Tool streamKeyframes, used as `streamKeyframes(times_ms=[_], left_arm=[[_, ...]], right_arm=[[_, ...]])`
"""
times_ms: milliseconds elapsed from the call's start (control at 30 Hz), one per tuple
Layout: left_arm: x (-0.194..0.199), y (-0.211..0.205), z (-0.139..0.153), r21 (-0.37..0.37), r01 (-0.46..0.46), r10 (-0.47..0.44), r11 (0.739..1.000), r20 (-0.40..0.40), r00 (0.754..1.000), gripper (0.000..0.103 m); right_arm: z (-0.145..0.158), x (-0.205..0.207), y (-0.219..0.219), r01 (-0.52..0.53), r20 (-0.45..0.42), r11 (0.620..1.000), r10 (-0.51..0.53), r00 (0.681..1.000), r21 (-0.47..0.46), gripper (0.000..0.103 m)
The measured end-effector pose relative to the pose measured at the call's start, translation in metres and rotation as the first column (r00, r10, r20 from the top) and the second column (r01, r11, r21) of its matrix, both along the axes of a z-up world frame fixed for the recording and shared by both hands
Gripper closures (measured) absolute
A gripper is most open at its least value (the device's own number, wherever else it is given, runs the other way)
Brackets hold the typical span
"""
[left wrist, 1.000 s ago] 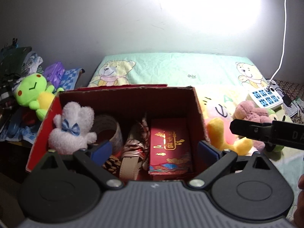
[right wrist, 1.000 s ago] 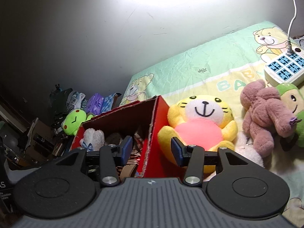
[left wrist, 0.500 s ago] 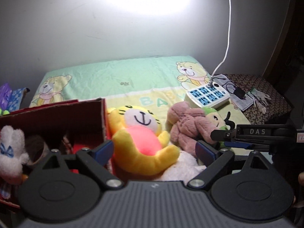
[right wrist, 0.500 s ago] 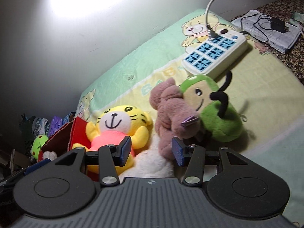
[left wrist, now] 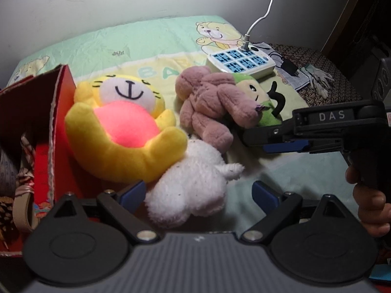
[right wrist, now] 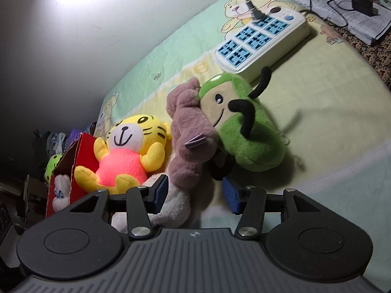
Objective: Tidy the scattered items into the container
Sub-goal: 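Grasp the white long-eared bunny with the right tool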
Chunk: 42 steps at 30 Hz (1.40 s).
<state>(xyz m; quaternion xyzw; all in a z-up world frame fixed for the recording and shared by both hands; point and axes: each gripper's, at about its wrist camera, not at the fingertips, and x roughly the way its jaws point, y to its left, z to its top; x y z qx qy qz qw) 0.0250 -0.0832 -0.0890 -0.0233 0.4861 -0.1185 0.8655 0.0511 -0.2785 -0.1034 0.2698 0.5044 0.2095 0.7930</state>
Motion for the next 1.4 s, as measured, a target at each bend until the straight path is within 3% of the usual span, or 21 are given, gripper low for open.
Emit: streamKeyframes(times_ms=[300,400,633,833,900,1000,1067,1133,1267,1400], left_arm=[[0.008,0.005,-0.027,-0.033,-0.033,0.03,0.999,-0.094,0.995,0.019],[0.005,0.005,-0.026,-0.036,-0.031,0.027,0.999,-0.09,0.996,0.02],[-0.009,-0.005,-0.01,-0.063,0.075,-0.079,0.995,-0.06,0.995,0.02],[-0.029,-0.015,-0.002,-0.078,0.192,-0.196,0.978,-0.043,0.98,0.02],[-0.034,-0.013,0.0,-0.075,0.195,-0.198,0.978,-0.044,0.979,0.02],[-0.043,-0.002,0.001,-0.059,0.167,-0.17,0.984,-0.041,0.985,0.02],[-0.049,0.009,0.001,-0.061,0.15,-0.153,0.987,-0.047,0.987,0.02],[-0.056,0.018,0.0,-0.06,0.14,-0.144,0.988,-0.056,0.988,0.019],[-0.065,0.03,-0.005,-0.056,0.118,-0.122,0.991,-0.079,0.989,0.019],[-0.071,0.029,-0.007,-0.073,0.108,-0.114,0.991,-0.069,0.991,0.019]], right_arm=[[-0.03,0.021,0.038,-0.094,-0.143,0.992,0.105,0.984,0.079,0.043],[-0.031,0.025,0.038,-0.099,-0.169,0.988,0.119,0.978,0.122,0.053],[-0.026,0.014,0.024,-0.111,-0.215,0.983,0.142,0.966,0.147,0.057],[-0.018,-0.012,0.016,-0.2,-0.25,0.972,0.225,0.942,0.122,0.054],[-0.014,-0.023,0.012,-0.227,-0.233,0.972,0.235,0.944,0.062,0.054],[0.0,-0.039,0.002,-0.246,-0.129,0.966,0.234,0.964,-0.084,0.054],[0.01,-0.049,-0.001,-0.271,-0.032,0.941,0.27,0.962,-0.203,0.054],[0.017,-0.055,0.003,-0.324,0.021,0.904,0.343,0.939,-0.278,0.054],[0.016,-0.048,0.014,-0.376,0.007,0.892,0.39,0.921,-0.25,0.054],[0.005,-0.038,0.018,-0.342,-0.04,0.927,0.34,0.94,-0.152,0.048]])
